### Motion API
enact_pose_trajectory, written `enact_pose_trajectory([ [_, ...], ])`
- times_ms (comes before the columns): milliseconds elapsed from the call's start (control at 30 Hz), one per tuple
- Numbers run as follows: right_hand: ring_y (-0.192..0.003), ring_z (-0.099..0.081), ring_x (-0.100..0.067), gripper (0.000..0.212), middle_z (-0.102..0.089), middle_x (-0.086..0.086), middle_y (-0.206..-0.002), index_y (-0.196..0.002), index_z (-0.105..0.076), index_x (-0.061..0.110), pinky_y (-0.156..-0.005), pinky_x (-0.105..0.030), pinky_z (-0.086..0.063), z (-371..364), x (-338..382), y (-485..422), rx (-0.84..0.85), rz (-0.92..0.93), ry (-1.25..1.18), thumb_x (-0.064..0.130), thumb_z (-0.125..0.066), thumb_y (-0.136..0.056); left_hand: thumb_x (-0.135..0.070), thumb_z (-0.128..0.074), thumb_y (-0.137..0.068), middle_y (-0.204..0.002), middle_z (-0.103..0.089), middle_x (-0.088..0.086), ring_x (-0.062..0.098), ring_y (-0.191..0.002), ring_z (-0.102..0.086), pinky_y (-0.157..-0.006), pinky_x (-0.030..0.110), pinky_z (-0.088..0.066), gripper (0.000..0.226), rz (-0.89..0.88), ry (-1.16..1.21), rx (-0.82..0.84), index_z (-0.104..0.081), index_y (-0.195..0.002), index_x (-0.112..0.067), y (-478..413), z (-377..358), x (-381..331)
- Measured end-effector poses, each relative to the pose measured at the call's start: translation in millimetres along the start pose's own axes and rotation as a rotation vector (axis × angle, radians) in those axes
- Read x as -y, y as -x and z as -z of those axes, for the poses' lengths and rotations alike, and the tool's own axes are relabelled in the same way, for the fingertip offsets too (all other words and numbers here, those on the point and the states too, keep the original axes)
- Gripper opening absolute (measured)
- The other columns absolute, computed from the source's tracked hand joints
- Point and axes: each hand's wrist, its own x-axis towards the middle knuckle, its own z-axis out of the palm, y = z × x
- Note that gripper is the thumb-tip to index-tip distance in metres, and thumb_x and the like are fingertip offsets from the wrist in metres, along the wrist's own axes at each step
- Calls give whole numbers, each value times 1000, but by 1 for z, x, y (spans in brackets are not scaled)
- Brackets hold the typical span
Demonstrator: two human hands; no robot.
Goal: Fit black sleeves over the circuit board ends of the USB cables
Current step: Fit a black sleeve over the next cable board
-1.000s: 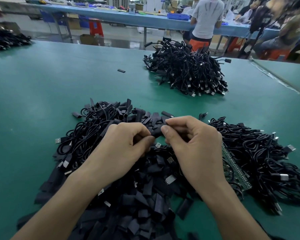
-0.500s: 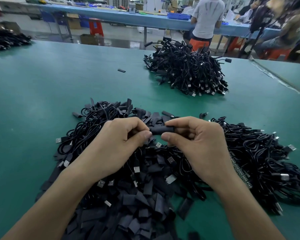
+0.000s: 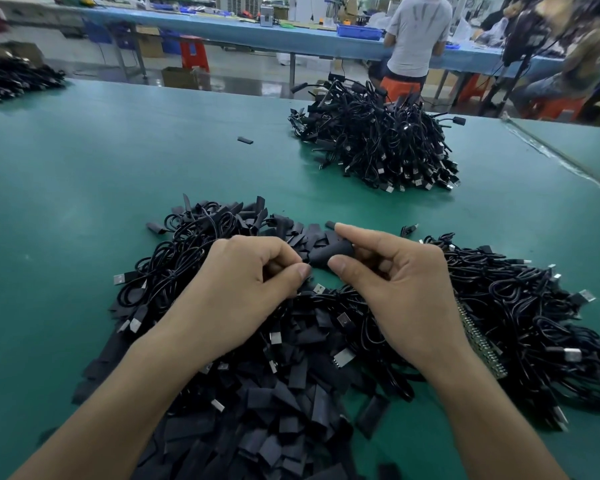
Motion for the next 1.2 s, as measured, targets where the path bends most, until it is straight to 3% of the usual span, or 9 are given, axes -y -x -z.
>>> enact_pose_trajectory([
  [167, -75, -69, -3, 42, -73, 15, -83, -121, -70, 23, -74, -18, -56, -6, -3, 2, -100, -26, -55, 13, -79, -82, -34, -70, -86, -64, -69, -16, 4, -53, -61, -53, 14, -47, 13, -20, -4, -75, -71, -73, -32, 2, -6, -4],
  [367, -76, -72, -3, 27, -75, 17, -81, -95, -73, 31, -73, -17, -56, -14, -1, 6, -258, -17, -137, 11, -82, -78, -28, -72, -88, -66, -68, -20, 0, -49, -55, -51, 6, -40, 13, -56, -41, -153, -72, -75, -29, 4, -9, -10],
  [500, -81, -73, -7, 22, -76, 13, -87, -99, -75, 27, -81, -30, -59, -18, -3, 7, -289, -48, -143, 16, -81, -81, -27, -72, -88, -65, -67, -14, 10, -52, -57, -52, 10, -43, 14, -63, -58, -163, -72, -75, -28, 4, -10, -10],
  [667, -84, -75, -12, 19, -77, 8, -89, -100, -76, 25, -84, -37, -59, -25, -7, 9, -295, -95, -195, 16, -79, -83, -27, -72, -88, -65, -66, -13, 9, -53, -55, -52, 8, -40, 14, -52, -62, -156, -72, -74, -27, 3, -11, -8],
  [933, -74, -74, -11, 19, -76, 9, -77, -100, -76, 20, -72, -21, -58, -26, -6, 9, -296, -100, -238, 9, -76, -84, -26, -70, -89, -59, -64, -10, 16, -56, -59, -51, 17, -44, 17, -73, -75, -153, -70, -72, -25, 4, -12, -7],
  [1033, -72, -74, -10, 18, -76, 9, -76, -97, -77, 20, -71, -20, -57, -27, -5, 9, -295, -112, -235, 8, -77, -84, -25, -70, -90, -58, -64, -7, 17, -54, -58, -51, 21, -45, 18, -84, -90, -146, -69, -72, -24, 4, -12, -5],
  [1200, -69, -74, -14, 17, -76, 0, -73, -88, -77, 21, -65, -21, -56, -24, -3, 5, -290, -199, -353, 5, -76, -83, -32, -74, -87, -65, -66, -15, 10, -56, -60, -53, 14, -46, 8, -64, -85, -127, -72, -80, -29, 3, -12, -2],
])
